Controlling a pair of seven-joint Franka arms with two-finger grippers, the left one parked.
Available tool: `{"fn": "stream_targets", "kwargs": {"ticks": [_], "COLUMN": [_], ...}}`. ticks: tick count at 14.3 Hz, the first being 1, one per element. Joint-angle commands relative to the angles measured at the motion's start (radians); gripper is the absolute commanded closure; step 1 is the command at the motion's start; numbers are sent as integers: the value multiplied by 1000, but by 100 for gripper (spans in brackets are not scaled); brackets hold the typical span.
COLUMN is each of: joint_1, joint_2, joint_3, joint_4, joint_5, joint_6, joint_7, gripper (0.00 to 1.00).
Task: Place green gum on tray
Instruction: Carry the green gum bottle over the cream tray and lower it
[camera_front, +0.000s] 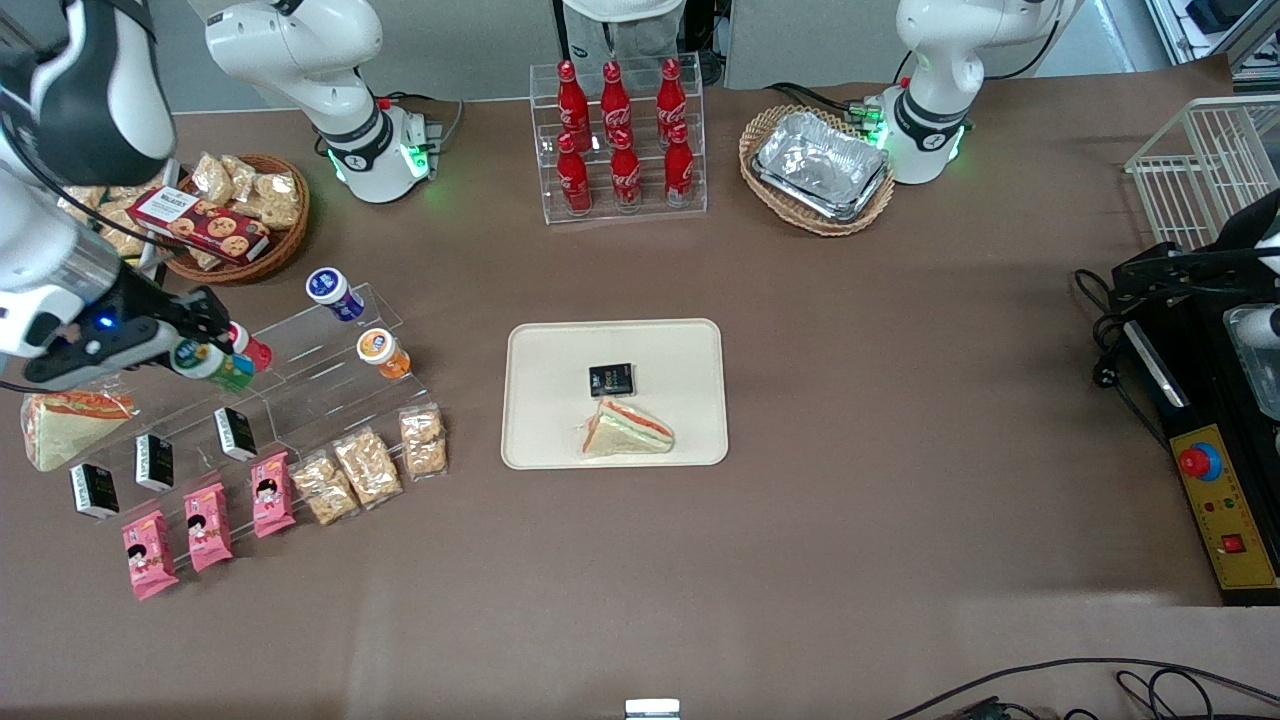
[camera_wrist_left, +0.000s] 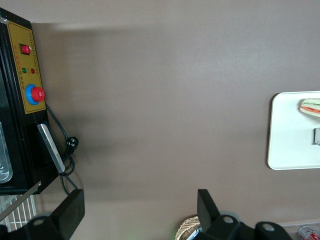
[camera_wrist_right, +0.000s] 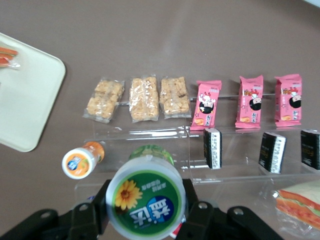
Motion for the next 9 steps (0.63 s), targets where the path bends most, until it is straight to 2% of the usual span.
{"fn": "stream_targets", "kwargs": {"ticks": [1, 4, 9], "joint_1": [27, 125, 337], "joint_2": [27, 30, 48], "joint_3": [-1, -1, 4], "joint_4": [185, 260, 263], "joint_5": [1, 1, 13], "joint_6": [-173, -244, -235], "joint_7": [75, 280, 760], "gripper": [89, 89, 89]}}
